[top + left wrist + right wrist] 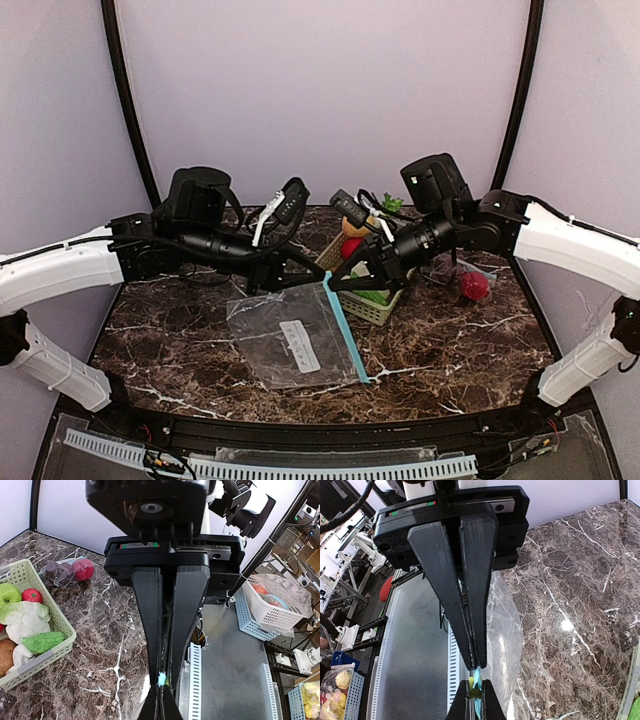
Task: Place the food in the zip-top bag and seal the zipper
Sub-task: Hold the zipper food storage bag, then unzip the zipper from the zipper food storage bag.
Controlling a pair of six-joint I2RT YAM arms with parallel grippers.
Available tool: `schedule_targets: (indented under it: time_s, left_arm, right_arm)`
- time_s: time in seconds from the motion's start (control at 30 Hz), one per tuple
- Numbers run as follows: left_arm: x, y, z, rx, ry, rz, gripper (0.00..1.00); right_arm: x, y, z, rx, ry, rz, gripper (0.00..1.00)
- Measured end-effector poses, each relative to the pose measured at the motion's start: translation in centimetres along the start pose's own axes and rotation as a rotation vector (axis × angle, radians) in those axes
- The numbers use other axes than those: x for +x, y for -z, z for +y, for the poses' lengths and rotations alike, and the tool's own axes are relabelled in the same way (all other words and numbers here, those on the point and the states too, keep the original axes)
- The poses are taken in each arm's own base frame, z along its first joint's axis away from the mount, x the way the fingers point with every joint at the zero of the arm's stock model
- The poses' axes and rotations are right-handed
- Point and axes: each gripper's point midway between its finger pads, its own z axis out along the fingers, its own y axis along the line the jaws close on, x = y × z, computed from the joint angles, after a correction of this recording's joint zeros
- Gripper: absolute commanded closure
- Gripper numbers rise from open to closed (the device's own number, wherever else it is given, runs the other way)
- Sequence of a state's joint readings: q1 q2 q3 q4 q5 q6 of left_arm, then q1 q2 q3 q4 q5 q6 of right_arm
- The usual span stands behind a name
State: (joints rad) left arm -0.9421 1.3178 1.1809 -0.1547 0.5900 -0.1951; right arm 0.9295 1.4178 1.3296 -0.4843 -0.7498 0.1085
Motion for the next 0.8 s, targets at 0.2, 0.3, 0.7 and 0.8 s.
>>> schedule_targets:
  time_s: [0.2,0.3,0.7,0.8]
  left_arm:
    - [-0.2,0.1,0.3,-0.032,0.026,-0.011,0.99]
    - [-0.2,0.1,0.7,-0.052,0.039,-0.013,0.99]
    - [-1.2,1.2,1.3,-0.070,0.088,-0.051,0.99]
    - [-1.9,1.9,1.5,-0.072,0.095,-0.076,0.99]
  right_arm:
    - [-0.2,0.0,-0.2,0.014,0.005,-0.004,1.00]
    - [-0.1,-0.1,-0.4,0.021,0.004,-0.003,1.00]
    - [-0.5,-0.1,-0.7,0.039,0.018,-0.017,1.00]
    - [-0.7,-0.1,-0.8,0.039,0.025,-0.025,1.00]
